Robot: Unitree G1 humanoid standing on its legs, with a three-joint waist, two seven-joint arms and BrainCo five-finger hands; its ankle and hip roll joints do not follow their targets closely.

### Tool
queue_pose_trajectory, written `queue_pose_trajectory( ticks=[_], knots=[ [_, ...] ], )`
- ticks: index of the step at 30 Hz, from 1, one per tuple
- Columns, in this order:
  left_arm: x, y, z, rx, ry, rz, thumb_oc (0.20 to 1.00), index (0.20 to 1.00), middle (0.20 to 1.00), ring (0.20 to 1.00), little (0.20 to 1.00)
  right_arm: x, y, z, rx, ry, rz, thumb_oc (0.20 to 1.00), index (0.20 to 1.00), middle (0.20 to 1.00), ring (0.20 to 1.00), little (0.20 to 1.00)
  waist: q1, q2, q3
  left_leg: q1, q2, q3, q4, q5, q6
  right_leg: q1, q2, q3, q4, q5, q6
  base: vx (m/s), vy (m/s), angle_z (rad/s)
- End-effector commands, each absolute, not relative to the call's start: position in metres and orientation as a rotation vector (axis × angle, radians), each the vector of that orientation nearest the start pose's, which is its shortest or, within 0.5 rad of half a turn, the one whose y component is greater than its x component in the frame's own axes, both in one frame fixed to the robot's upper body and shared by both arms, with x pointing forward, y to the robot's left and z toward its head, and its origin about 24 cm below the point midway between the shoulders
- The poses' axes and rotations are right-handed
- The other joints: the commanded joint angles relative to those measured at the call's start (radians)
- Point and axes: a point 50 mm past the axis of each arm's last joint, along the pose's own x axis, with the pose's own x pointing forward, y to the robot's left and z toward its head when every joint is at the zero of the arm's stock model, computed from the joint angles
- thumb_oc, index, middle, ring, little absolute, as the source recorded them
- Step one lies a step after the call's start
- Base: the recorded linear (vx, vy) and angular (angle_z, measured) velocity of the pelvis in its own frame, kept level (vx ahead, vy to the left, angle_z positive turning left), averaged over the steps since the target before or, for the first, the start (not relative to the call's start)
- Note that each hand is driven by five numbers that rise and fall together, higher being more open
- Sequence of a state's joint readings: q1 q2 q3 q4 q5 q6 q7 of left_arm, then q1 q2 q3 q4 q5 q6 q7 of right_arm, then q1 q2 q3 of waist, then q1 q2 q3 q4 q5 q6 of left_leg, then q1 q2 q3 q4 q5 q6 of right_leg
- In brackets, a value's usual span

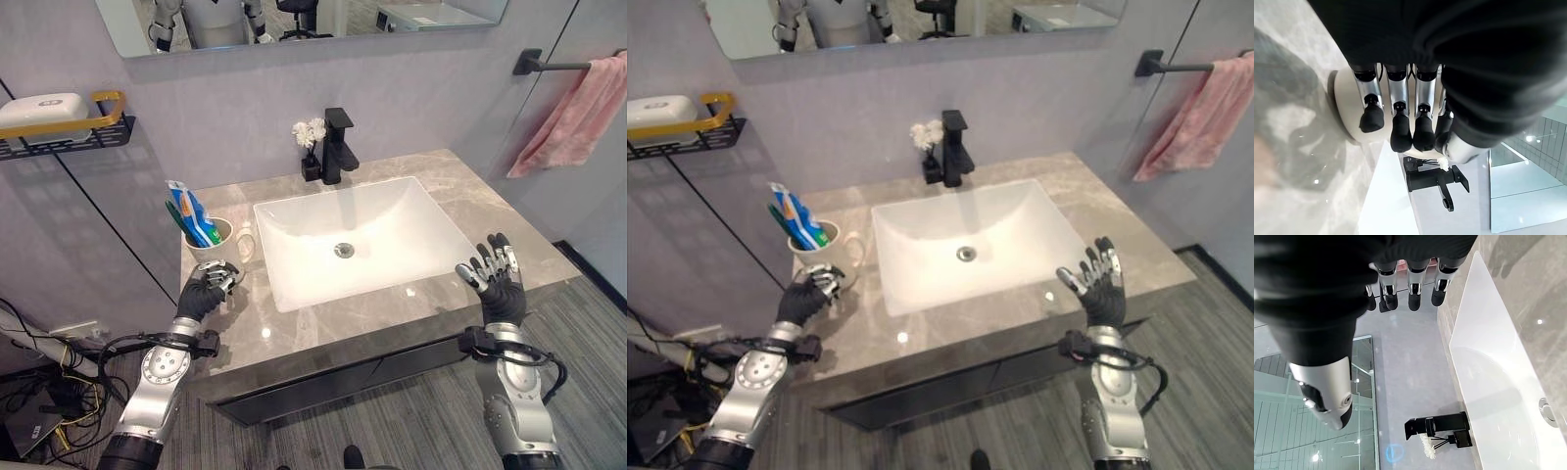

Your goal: Put brush and paste in cup on sink, flatten towel.

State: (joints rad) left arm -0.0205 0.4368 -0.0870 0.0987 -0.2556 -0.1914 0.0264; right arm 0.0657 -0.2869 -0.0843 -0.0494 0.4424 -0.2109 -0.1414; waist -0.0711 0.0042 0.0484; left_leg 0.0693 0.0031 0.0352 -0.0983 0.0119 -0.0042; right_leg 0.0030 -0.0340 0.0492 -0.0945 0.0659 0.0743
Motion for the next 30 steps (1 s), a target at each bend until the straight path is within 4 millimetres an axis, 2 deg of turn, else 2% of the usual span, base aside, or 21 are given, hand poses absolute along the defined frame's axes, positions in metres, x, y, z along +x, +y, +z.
queue_pose_trajectory(
  ticks=[1, 23, 30],
  knots=[
    [0.2771, 0.2362, 0.0893, 0.283, -0.211, -0.002, 0.200, 0.200, 0.200, 0.200, 0.200, 0.2397, -0.2415, 0.0877, 0.183, -0.303, -0.246, 1.000, 1.000, 1.000, 1.000, 1.000, -0.011, -0.041, 0.000, 0.091, 0.023, -0.030, 0.011, -0.183, -0.003, 0.079, -0.079, -0.072, 0.007, -0.128, 0.067, 0.00, 0.000, 0.00],
    [0.2816, 0.2380, 0.0921, 0.293, -0.214, 0.006, 0.200, 0.200, 0.200, 0.200, 0.200, 0.2404, -0.2410, 0.0886, 0.193, -0.309, -0.241, 1.000, 1.000, 1.000, 1.000, 1.000, -0.014, -0.042, 0.005, 0.086, 0.025, -0.032, 0.011, -0.181, -0.004, 0.077, -0.079, -0.075, 0.007, -0.130, 0.066, 0.00, 0.000, 0.00],
    [0.2789, 0.2327, 0.0832, 0.277, -0.185, -0.015, 0.200, 0.200, 0.200, 0.200, 0.200, 0.2403, -0.2403, 0.0889, 0.195, -0.310, -0.238, 1.000, 1.000, 1.000, 1.000, 1.000, -0.014, -0.041, 0.007, 0.089, 0.024, -0.034, 0.011, -0.183, -0.005, 0.080, -0.078, -0.077, 0.007, -0.131, 0.065, 0.00, 0.000, 0.00]
  ],
)
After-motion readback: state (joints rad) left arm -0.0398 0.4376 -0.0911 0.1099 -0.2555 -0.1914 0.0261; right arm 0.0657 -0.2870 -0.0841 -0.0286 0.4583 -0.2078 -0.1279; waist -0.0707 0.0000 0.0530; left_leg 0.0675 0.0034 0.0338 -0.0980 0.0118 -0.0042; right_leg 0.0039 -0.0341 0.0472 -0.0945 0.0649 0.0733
